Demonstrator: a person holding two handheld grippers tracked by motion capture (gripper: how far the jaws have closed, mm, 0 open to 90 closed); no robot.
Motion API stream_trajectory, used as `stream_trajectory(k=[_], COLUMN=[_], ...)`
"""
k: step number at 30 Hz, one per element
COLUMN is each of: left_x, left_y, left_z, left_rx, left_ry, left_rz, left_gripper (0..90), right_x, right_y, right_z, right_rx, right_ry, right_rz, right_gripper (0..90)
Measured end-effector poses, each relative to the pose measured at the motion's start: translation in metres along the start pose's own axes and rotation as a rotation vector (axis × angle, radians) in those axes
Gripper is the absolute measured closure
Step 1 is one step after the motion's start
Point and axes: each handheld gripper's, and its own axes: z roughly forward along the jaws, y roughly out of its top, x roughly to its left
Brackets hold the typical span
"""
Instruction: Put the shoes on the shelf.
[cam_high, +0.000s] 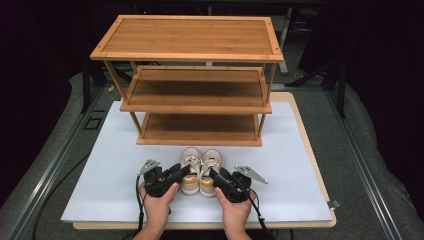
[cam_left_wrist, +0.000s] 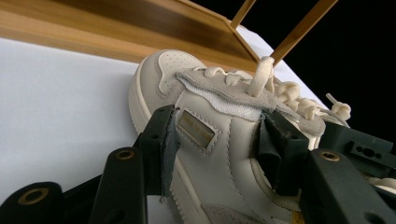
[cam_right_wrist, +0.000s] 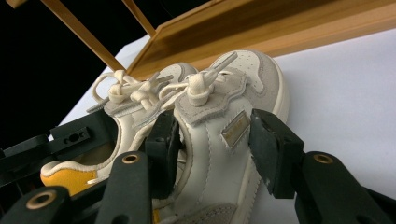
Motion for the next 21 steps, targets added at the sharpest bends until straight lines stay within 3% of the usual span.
stream_trajectory(k=[5,6,13,19,21], left_x=[-0.004,-0.004,-0.008,-0.01,-0.011], left_y=[0.007,0.009,0.018,0.024,0.025], left_z=[-0.002,-0.003,-0.006,-0.009,-0.01], left_rx=[0.002,0.003,-0.005,-0.011,-0.01], left_ry=[0.002,0.003,-0.001,-0.003,-0.003], left_rz=[0.011,0.012,0.022,0.022,0.021], left_gripper=[51.0,51.0,51.0,51.0,51.0], right_x=[0.003,0.003,0.007,0.01,0.011], right_y=[0.005,0.007,0.014,0.02,0.021], right_z=[-0.001,-0.003,-0.004,-0.006,-0.005], right_rx=[-0.011,0.014,-0.025,-0.017,-0.022], right_ry=[0.004,0.012,0.026,0.017,0.037], right_rz=[0.006,0.004,-0.001,-0.007,-0.003], right_gripper=[53.4,53.4,53.4,53.4,53.4])
